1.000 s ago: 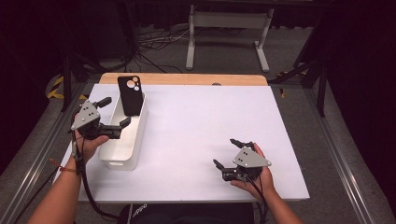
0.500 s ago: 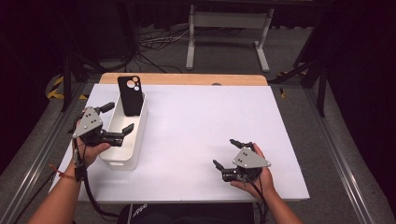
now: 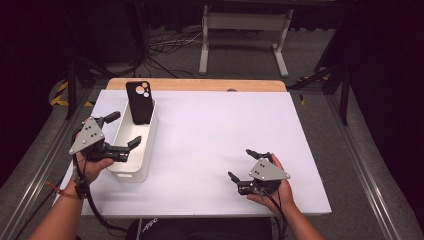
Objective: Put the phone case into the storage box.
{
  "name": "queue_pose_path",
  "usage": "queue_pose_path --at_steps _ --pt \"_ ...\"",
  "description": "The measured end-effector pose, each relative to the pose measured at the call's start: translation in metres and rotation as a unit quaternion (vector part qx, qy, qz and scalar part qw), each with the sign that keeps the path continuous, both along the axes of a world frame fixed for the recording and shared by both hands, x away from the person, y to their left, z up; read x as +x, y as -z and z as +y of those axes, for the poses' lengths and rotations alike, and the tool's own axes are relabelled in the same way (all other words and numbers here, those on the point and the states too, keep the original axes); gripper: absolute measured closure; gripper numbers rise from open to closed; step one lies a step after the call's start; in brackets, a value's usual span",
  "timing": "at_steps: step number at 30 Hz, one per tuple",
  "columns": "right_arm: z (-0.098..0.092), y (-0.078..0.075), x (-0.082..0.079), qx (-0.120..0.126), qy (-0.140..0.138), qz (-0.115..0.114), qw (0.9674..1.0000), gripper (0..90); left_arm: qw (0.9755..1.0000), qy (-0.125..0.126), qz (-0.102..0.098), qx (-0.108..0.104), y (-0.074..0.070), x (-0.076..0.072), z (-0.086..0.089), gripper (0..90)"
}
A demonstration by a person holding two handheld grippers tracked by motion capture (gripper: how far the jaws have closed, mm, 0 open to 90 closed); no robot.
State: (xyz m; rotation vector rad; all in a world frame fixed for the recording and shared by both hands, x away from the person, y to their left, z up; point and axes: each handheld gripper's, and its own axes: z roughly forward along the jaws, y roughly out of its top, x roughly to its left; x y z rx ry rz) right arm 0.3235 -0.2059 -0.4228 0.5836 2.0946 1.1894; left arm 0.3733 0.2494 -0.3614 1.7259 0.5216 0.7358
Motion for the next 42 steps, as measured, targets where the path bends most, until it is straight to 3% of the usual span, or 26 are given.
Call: queue_pose_path --at_steps 7,12,17,19,23,39,42 --pt "0.0 0.0 0.0 0.001 0.0 0.001 1.0 13.7 0.9996 0.005 -0.026 -0.009 -0.007 -0.017 -0.006 4.5" --pt "0.0 -0.001 0.0 0.001 -0.001 0.002 1.0 13.7 0.9995 0.014 -0.023 -0.018 -0.01 -0.021 -0.008 4.1" --pt "-0.002 -0.002 0.0 0.005 0.0 0.001 1.0 13.7 0.9994 0.016 -0.027 -0.012 -0.01 -0.027 -0.011 2.7" --pt "-0.002 -0.004 -0.001 0.013 -0.001 0.005 0.9999 13.7 0.9992 0.013 -0.037 -0.011 -0.012 -0.029 -0.012 2.3" --pt "-0.002 -0.008 -0.003 0.021 -0.003 0.003 0.9998 13.8 0.9992 0.019 -0.033 -0.011 -0.012 -0.032 -0.016 2.0" --pt "-0.003 -0.01 -0.004 0.019 0.001 0.002 0.9998 13.7 0.9966 0.068 -0.046 -0.007 -0.007 -0.056 -0.047 2.0" --pt "-0.006 -0.014 -0.005 0.022 0.001 -0.002 0.9998 13.7 0.9956 0.077 -0.05 -0.016 -0.004 -0.063 -0.054 3.1"
